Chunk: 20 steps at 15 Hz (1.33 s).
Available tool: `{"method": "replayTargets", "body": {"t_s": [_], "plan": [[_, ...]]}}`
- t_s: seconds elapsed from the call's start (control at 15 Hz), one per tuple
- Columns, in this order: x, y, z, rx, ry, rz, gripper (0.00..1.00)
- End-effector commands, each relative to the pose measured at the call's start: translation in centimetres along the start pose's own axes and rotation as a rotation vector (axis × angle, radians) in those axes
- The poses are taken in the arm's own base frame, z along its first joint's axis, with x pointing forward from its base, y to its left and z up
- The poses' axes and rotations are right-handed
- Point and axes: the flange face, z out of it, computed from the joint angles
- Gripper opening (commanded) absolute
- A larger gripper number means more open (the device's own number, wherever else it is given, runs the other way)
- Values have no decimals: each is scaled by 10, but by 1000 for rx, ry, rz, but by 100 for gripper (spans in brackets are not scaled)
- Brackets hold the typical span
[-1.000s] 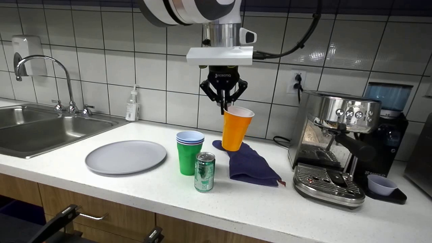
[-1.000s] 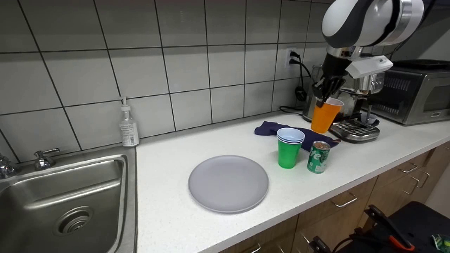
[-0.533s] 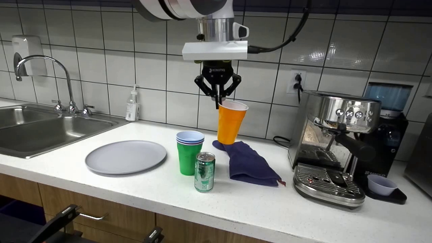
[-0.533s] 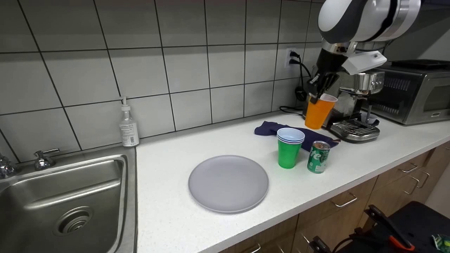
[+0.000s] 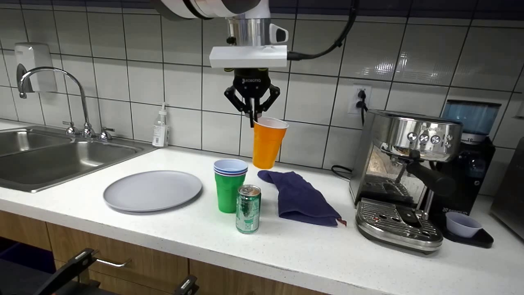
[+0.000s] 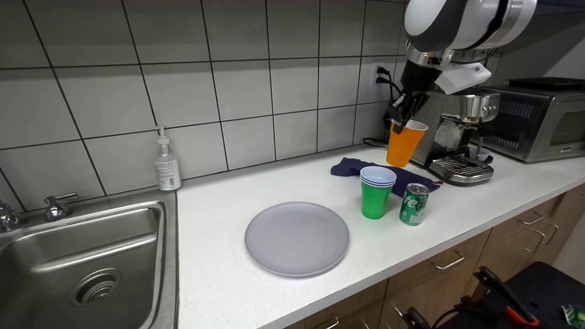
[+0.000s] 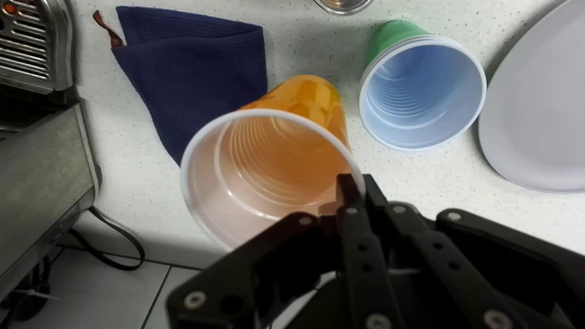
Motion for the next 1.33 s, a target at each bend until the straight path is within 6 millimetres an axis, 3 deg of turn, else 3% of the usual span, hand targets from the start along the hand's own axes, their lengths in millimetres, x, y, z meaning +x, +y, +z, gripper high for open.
{"method": "replayTargets", "body": {"t_s": [0.0, 0.73, 1.27], "plan": [[7, -13, -20, 20, 5, -7, 1], [9, -40, -42, 43, -25, -25, 1], [16, -63, -36, 75, -39, 25, 1]]}}
